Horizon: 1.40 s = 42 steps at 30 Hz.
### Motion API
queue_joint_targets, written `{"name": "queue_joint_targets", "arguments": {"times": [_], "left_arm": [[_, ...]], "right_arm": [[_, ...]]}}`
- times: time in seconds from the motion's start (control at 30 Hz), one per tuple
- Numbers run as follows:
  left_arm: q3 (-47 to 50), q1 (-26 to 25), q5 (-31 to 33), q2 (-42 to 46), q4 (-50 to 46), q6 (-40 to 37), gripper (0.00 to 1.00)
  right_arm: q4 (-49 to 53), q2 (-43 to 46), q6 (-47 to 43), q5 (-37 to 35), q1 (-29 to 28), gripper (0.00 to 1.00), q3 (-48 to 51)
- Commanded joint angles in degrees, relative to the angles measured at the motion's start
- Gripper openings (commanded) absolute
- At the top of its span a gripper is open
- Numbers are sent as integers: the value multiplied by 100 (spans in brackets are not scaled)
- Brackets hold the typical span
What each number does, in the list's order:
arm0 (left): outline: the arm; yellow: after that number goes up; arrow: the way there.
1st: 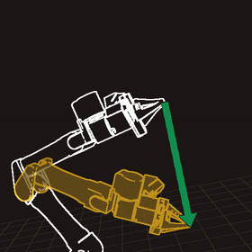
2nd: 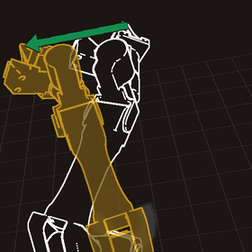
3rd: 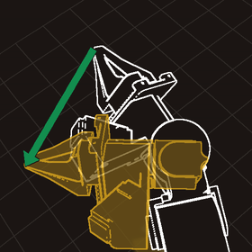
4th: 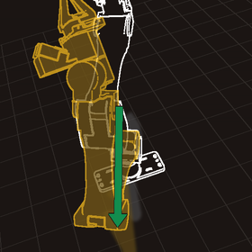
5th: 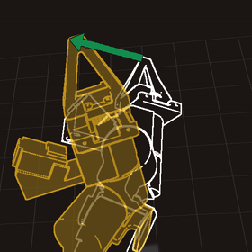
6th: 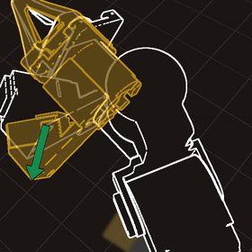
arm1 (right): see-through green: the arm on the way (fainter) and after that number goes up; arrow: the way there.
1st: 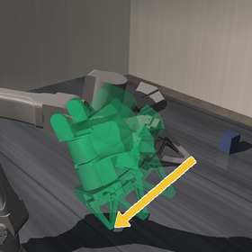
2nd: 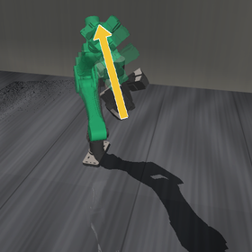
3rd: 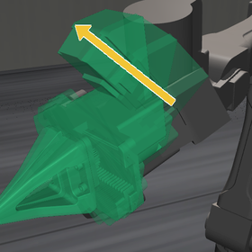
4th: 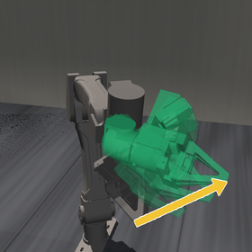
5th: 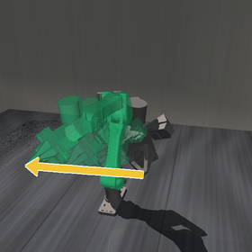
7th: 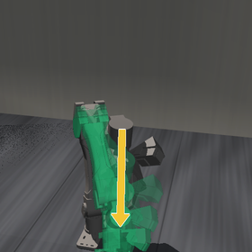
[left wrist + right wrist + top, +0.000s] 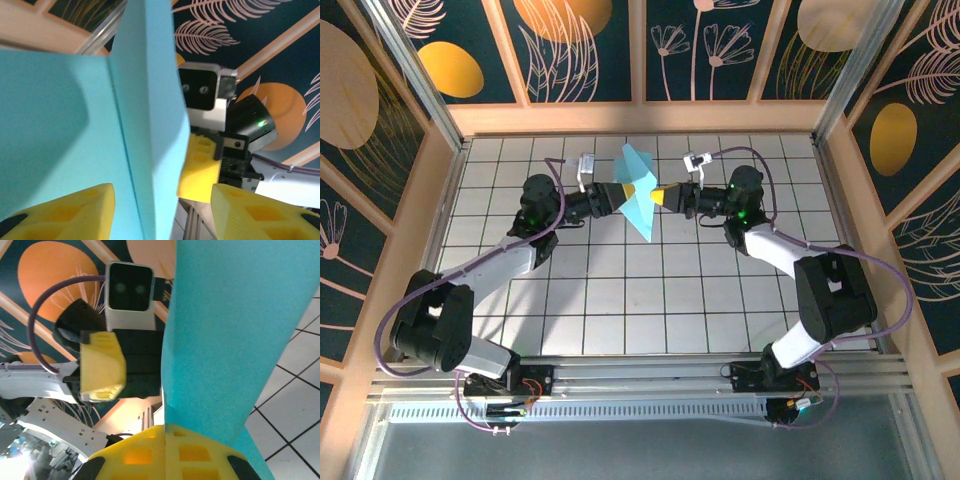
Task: Fold a paper plane with a square sheet of paper (fold left side to right side)
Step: Turn over the paper at the center of the table.
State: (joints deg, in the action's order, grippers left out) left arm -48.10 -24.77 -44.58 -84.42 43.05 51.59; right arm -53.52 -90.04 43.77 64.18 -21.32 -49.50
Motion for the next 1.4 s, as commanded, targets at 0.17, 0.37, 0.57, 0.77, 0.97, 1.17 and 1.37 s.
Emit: {"name": "queue_joint_targets", "arguments": {"times": [0.17,0.37,0.57,0.77,0.97,1.17,1.37], "left_arm": [[-306,-168,-117,-224,41,-182,34],[-257,-168,41,-149,2,-210,10],[-96,-176,210,-58,391,-1,2],[-141,-234,277,-82,771,161,2],[-346,-364,288,-162,828,174,2],[-411,-473,293,-258,837,192,1],[-420,-545,243,-285,813,211,1]], "right_arm": [[-542,-111,302,165,-167,0,-116],[114,30,-163,-81,-154,5,-145],[1857,678,-1452,-1055,-84,28,-158],[2110,1511,-1600,-1651,76,54,585],[1690,1735,-1132,-1288,-135,75,1186],[1096,1601,-949,-1048,-572,83,1340],[751,1360,-865,-1107,-587,73,1053]]}}
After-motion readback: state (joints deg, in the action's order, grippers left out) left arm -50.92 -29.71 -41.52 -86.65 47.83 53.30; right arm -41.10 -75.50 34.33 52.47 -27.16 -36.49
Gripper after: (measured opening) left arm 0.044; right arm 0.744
